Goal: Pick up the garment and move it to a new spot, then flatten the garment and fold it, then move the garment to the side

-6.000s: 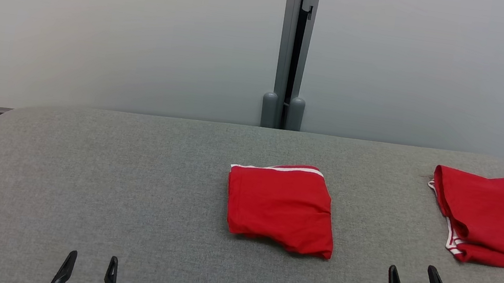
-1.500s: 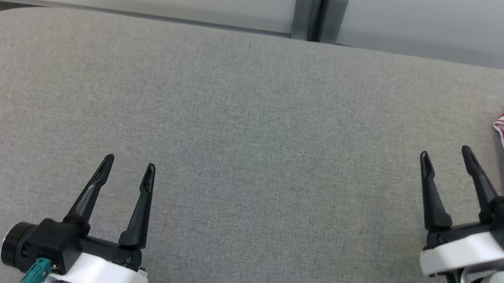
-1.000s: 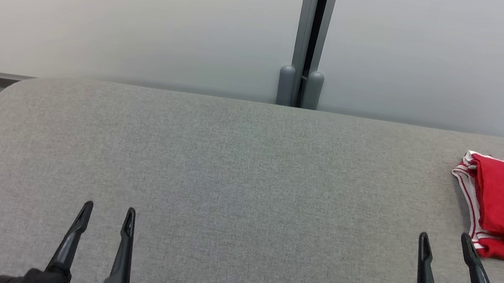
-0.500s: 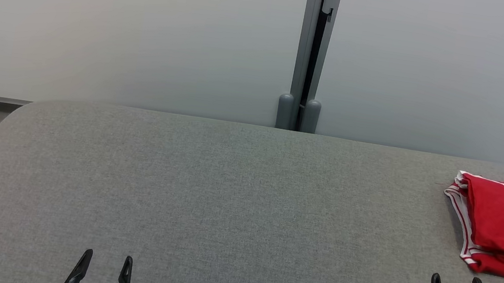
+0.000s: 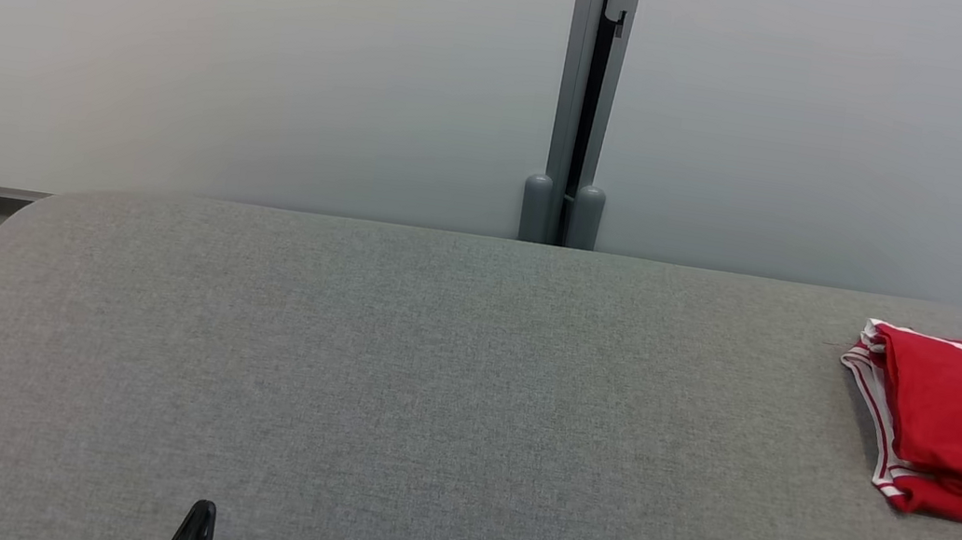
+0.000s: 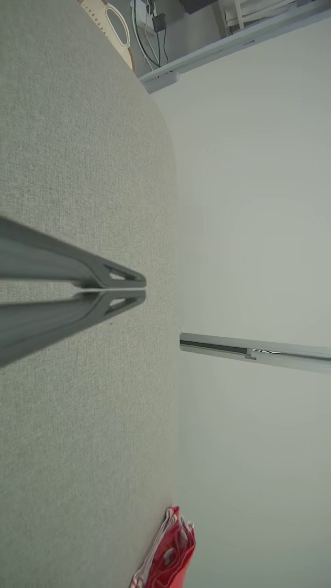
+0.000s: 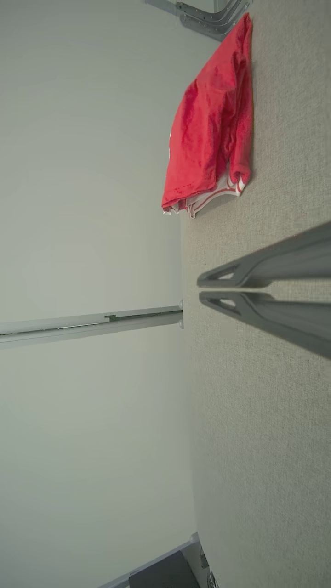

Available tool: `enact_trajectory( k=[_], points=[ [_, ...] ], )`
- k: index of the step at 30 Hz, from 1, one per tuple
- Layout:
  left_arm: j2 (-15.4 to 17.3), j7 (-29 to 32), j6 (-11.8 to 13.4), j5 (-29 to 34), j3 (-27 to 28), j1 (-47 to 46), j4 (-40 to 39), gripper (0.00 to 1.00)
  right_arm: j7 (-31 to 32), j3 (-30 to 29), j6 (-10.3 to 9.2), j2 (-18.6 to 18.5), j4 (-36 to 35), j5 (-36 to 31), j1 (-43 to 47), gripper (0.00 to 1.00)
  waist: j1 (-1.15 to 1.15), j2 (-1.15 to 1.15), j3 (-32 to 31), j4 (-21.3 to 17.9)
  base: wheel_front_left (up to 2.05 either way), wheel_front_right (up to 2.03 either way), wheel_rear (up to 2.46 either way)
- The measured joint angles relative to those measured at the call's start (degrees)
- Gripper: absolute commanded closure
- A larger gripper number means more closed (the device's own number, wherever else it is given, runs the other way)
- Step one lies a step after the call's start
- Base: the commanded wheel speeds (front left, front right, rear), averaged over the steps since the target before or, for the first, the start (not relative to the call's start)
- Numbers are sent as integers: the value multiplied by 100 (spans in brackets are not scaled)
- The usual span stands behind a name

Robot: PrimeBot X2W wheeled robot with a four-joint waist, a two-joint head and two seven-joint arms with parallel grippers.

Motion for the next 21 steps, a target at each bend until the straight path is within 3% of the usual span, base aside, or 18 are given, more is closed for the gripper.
enact_trajectory(
  k=[21],
  points=[
    [93,452,-208,-2414,140,-500,319,100,537,-101,-1,-9,204,2269,-417,100,0,0,116,-80,0,0,0]
  ],
)
